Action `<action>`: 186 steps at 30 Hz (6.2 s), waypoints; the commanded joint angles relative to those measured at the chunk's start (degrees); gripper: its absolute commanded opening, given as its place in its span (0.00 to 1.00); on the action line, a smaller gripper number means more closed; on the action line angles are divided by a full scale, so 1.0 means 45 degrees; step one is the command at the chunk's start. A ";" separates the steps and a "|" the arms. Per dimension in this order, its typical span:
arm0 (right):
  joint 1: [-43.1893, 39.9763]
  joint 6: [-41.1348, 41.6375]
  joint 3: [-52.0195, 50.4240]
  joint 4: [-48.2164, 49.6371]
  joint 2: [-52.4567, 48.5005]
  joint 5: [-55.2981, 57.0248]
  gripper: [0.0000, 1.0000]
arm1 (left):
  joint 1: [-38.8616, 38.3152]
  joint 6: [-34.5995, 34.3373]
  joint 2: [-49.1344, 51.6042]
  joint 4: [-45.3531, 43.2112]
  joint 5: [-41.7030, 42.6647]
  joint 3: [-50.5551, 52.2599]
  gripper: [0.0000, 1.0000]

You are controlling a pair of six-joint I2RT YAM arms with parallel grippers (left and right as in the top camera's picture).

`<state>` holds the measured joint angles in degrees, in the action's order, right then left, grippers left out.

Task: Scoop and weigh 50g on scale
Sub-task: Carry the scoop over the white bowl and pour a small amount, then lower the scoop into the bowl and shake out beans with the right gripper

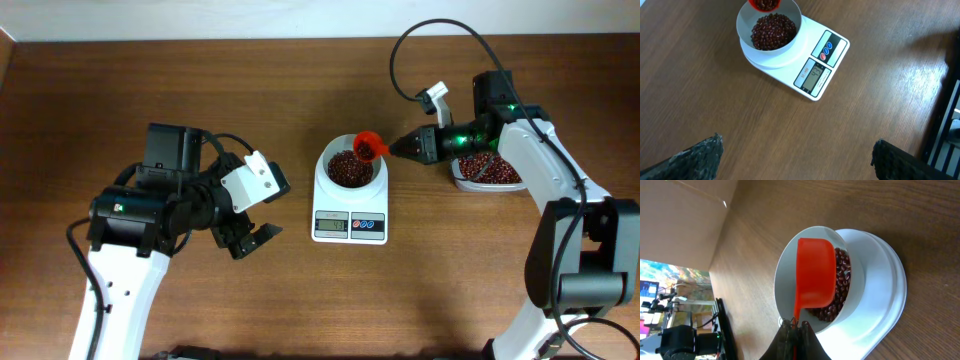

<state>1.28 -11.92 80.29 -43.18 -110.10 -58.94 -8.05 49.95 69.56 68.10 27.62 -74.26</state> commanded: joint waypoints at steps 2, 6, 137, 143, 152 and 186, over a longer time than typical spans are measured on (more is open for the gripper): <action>0.0214 0.0063 -0.0058 0.0068 -0.0049 0.0209 0.04 | 0.0053 0.0063 -0.0053 -0.0005 0.0087 -0.0165 0.99; 0.0223 0.0476 -0.0053 0.0253 -0.0049 -0.0189 0.04 | 0.0053 0.0063 -0.0053 -0.0005 0.0087 -0.0165 0.99; 0.0563 0.1880 0.0520 0.0520 -0.0019 0.1394 0.04 | 0.0053 0.0063 -0.0053 -0.0005 0.0087 -0.0165 0.99; 0.1773 0.1069 0.0520 0.0510 -0.0019 0.4877 0.04 | 0.0053 0.0063 -0.0053 -0.0005 0.0087 -0.0165 0.99; 0.1967 0.0690 0.1044 0.0389 0.0923 0.5527 0.04 | 0.0053 0.0063 -0.0053 -0.0005 0.0087 -0.0165 0.99; 0.1010 0.0753 0.1234 -0.1904 0.0986 0.0903 0.04 | 0.0053 0.0063 -0.0053 -0.0005 0.0087 -0.0165 0.99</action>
<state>7.77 -8.86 84.66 -51.83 -106.39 -49.10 -8.05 49.95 69.56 68.10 27.62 -74.26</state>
